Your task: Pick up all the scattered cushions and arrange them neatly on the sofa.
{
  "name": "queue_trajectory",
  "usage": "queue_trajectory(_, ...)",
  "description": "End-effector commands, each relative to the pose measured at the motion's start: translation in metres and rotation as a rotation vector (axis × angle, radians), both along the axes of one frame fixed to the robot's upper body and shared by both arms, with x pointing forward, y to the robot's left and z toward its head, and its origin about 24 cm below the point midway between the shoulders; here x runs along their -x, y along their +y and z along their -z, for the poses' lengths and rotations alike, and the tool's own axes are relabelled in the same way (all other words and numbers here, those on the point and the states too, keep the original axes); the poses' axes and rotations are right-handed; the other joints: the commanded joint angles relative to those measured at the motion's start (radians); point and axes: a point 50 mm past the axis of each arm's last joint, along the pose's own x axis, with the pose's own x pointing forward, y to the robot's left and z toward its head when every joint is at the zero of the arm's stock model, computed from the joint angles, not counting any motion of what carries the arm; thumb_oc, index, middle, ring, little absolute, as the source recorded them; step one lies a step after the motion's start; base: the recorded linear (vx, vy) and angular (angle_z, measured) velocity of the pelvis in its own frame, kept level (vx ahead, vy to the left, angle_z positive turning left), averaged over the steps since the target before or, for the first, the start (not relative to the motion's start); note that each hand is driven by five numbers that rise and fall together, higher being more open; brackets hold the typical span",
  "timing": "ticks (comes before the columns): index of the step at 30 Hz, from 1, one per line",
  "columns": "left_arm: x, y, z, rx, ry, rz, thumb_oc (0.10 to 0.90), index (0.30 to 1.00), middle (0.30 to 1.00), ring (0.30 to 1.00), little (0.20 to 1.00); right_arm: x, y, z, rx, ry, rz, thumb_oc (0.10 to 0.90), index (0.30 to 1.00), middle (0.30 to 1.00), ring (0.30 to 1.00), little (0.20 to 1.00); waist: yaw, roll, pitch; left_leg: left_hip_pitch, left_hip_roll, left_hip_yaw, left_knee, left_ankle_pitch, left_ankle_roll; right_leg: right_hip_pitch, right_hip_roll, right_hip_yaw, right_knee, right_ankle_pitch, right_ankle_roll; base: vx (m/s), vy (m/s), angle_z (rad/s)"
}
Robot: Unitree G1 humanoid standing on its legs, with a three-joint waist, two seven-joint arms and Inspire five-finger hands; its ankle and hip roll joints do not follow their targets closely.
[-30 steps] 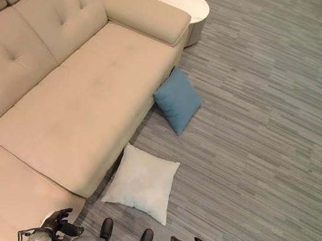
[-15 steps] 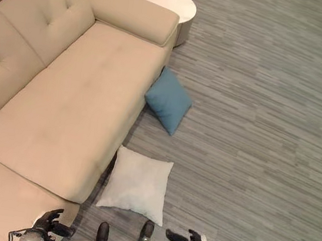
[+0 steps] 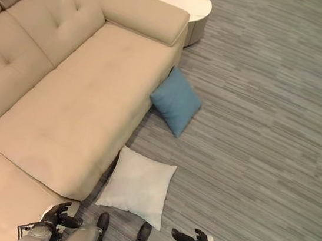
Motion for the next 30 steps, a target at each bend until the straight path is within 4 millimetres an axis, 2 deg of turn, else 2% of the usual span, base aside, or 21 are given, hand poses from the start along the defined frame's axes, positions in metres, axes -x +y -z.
queue_trajectory(1,-0.005,-0.010,-0.001,-0.015,-0.018,0.081,0.800,0.900,0.900,0.900,0.900,0.010,-0.016,-0.003,0.061,0.003,0.022,0.800,0.900,0.900,0.900,0.900,0.006,-0.008,-0.031,-0.007,-0.031,-0.005,0.085,-0.080,0.029,-0.001,-0.043,0.052,0.103,-0.153,0.116,0.06,0.146,-0.33)
queue_trajectory(4,-0.015,-0.010,-0.006,-0.024,-0.051,0.093,0.800,0.900,0.900,0.900,0.900,0.005,-0.015,-0.005,0.064,-0.005,0.021,0.800,0.900,0.900,0.900,0.900,0.002,-0.004,-0.018,-0.013,-0.038,0.005,0.075,-0.079,0.040,-0.040,-0.057,0.061,0.138,-0.156,0.125,0.00,0.082,-0.16)
queue_trajectory(8,-0.025,-0.006,-0.012,-0.033,-0.097,0.068,0.800,0.900,0.900,0.900,0.900,-0.012,-0.019,-0.013,0.078,-0.056,0.024,0.800,0.900,0.900,0.900,0.900,0.008,0.006,0.016,-0.043,-0.045,0.017,0.094,-0.086,0.051,-0.092,-0.072,0.065,0.185,-0.159,0.128,-0.03,0.057,-0.02)
queue_trajectory(11,-0.046,-0.002,-0.025,-0.036,-0.196,0.030,0.800,0.900,0.900,0.900,0.900,-0.041,-0.028,-0.031,0.107,-0.170,0.059,0.800,0.900,0.900,0.900,0.900,0.007,0.027,0.078,-0.106,-0.047,0.028,0.120,-0.085,0.057,-0.182,-0.089,0.071,0.250,-0.158,0.128,-0.11,0.056,-0.12)
queue_trajectory(12,-0.046,-0.002,-0.025,-0.036,-0.196,0.030,0.800,0.900,0.900,0.900,0.900,-0.041,-0.028,-0.031,0.107,-0.171,0.059,0.800,0.900,0.900,0.900,0.900,0.007,0.027,0.077,-0.108,-0.047,0.028,0.121,-0.085,0.057,-0.184,-0.090,0.071,0.251,-0.158,0.128,-0.07,0.020,-0.10)
queue_trajectory(15,-0.067,0.000,-0.042,-0.031,-0.308,0.012,0.800,0.900,0.900,0.900,0.900,-0.062,-0.037,-0.049,0.141,-0.265,0.077,0.800,0.900,0.900,0.900,0.900,0.005,0.050,0.131,-0.170,-0.046,0.038,0.140,-0.078,0.054,-0.258,-0.103,0.076,0.291,-0.159,0.125,-0.10,0.021,0.00)
queue_trajectory(16,-0.067,0.000,-0.042,-0.031,-0.308,0.012,0.800,0.900,0.900,0.900,0.900,-0.062,-0.037,-0.049,0.141,-0.265,0.077,0.800,0.900,0.900,0.900,0.900,0.005,0.050,0.131,-0.171,-0.046,0.038,0.140,-0.078,0.054,-0.259,-0.103,0.076,0.291,-0.159,0.125,-0.14,0.023,-0.06)
queue_trajectory(18,-0.093,0.002,-0.066,-0.030,-0.440,0.005,0.800,0.900,0.900,0.900,0.900,-0.087,-0.049,-0.074,0.196,-0.381,0.102,0.800,0.900,0.900,0.900,0.900,-0.005,0.076,0.193,-0.257,-0.047,0.045,0.165,-0.064,0.052,-0.360,-0.114,0.071,0.338,-0.156,0.121,-0.16,0.014,-0.06)
queue_trajectory(19,-0.102,0.002,-0.073,-0.029,-0.478,0.005,0.800,0.900,0.900,0.900,0.900,-0.097,-0.052,-0.084,0.213,-0.421,0.105,0.800,0.900,0.900,0.900,0.900,-0.008,0.081,0.210,-0.275,-0.041,0.045,0.179,-0.087,0.046,-0.381,-0.115,0.081,0.359,-0.179,0.126,-0.11,-0.005,0.00)
queue_trajectory(21,-0.124,0.000,-0.094,-0.024,-0.570,0.018,0.800,0.900,0.900,0.900,0.900,-0.121,-0.061,-0.111,0.259,-0.513,0.107,0.800,0.900,0.900,0.900,0.900,-0.018,0.095,0.252,-0.357,-0.042,0.047,0.207,-0.074,0.043,-0.465,-0.122,0.083,0.393,-0.179,0.124,-0.14,0.003,-0.03)
queue_trajectory(25,-0.164,-0.011,-0.141,-0.017,-0.755,0.064,0.800,0.900,0.900,0.900,0.900,-0.154,-0.068,-0.154,0.328,-0.644,0.095,0.800,0.900,0.900,0.900,0.900,-0.036,0.115,0.258,-0.529,-0.035,0.045,0.225,-0.047,0.037,-0.653,-0.129,0.086,0.447,-0.177,0.124,-0.10,0.010,0.02)
queue_trajectory(28,-0.195,-0.023,-0.190,-0.020,-0.928,0.117,0.800,0.900,0.900,0.900,0.900,-0.180,-0.069,-0.195,0.375,-0.775,0.076,0.800,0.900,0.900,0.900,0.900,-0.047,0.122,0.258,-0.646,-0.033,0.042,0.228,-0.032,0.035,-0.778,-0.129,0.094,0.462,-0.171,0.126,-0.05,-0.026,0.04)
queue_trajectory(29,-0.213,-0.026,-0.224,-0.031,-1.029,0.126,0.800,0.900,0.900,0.900,0.900,-0.199,-0.064,-0.229,0.391,-0.883,0.063,0.800,0.900,0.900,0.900,0.900,-0.049,0.126,0.258,-0.707,-0.030,0.038,0.216,-0.018,0.034,-0.849,-0.127,0.098,0.468,-0.169,0.129,-0.04,-0.034,0.02)
queue_trajectory(30,-0.217,-0.028,-0.236,-0.040,-1.072,0.133,0.800,0.900,0.900,0.900,0.900,-0.205,-0.058,-0.238,0.393,-0.931,0.050,0.800,0.900,0.900,0.900,0.900,-0.054,0.126,0.258,-0.729,-0.027,0.036,0.209,-0.012,0.034,-0.873,-0.126,0.099,0.467,-0.169,0.131,-0.03,-0.029,0.02)
